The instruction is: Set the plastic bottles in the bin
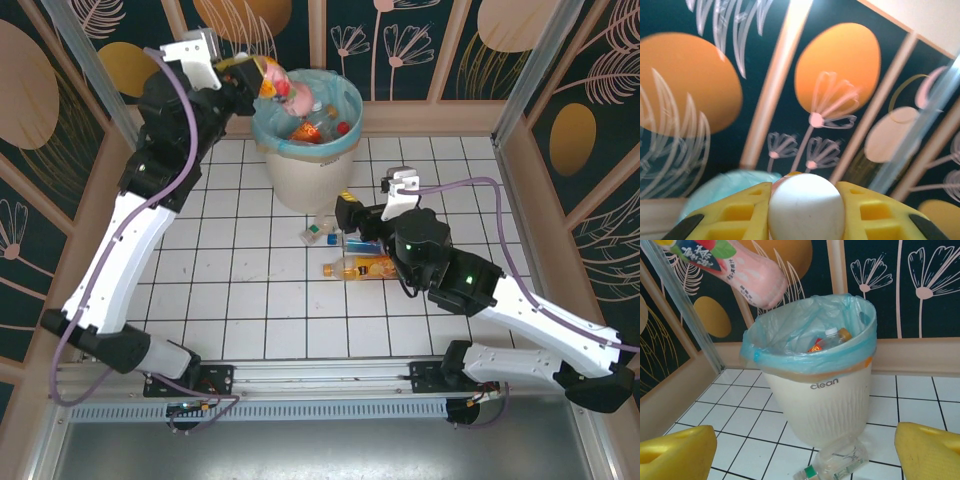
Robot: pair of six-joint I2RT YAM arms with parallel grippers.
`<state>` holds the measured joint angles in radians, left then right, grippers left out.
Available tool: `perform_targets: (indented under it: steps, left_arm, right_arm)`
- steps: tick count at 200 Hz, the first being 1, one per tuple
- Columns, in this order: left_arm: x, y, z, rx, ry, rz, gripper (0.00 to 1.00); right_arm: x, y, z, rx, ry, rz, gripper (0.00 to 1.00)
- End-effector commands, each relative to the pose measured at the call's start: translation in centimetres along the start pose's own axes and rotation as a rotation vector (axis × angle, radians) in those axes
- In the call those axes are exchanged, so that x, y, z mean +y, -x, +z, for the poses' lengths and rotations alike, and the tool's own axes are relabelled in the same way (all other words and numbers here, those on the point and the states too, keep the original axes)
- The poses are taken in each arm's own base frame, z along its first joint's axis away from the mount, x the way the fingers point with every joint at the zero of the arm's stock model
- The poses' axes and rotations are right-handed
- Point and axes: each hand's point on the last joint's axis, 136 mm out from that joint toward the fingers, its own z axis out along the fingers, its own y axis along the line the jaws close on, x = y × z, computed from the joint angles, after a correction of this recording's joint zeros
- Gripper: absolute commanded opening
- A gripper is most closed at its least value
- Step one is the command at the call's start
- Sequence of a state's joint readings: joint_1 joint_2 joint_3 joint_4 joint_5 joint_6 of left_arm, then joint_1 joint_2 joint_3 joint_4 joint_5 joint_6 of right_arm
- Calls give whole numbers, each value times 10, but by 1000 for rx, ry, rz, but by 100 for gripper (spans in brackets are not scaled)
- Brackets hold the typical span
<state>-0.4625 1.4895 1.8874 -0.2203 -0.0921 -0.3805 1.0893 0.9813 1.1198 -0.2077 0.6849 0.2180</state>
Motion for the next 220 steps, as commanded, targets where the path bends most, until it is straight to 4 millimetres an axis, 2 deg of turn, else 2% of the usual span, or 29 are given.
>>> perform_targets:
  steps: [1, 17, 21, 33, 66, 108, 156, 220]
  left_arm:
    - [20, 25, 25, -111, 140, 83, 0]
    - [24, 21, 47, -90, 172, 105, 0]
    - [28, 8, 61, -62, 184, 113, 0]
    - [31, -1, 78, -36, 189, 130, 0]
    - [46, -33, 113, 43, 243, 185, 0]
    - [59, -79, 129, 164, 251, 235, 0]
    - [94, -147, 140, 341, 350, 284, 0]
    - [103, -241, 151, 568, 267, 205, 0]
  right_arm:
    - [1, 13, -4, -54, 2, 48, 92]
    - [7, 12, -4, -45, 39, 50, 92]
    - [9, 11, -4, -40, 46, 49, 92]
    - [13, 9, -3, -27, 67, 42, 92]
    - [19, 2, 2, 23, 73, 10, 92]
    - [24, -8, 7, 55, 86, -17, 93]
    - [26, -17, 11, 71, 91, -31, 94]
    - [29, -26, 15, 100, 99, -27, 94]
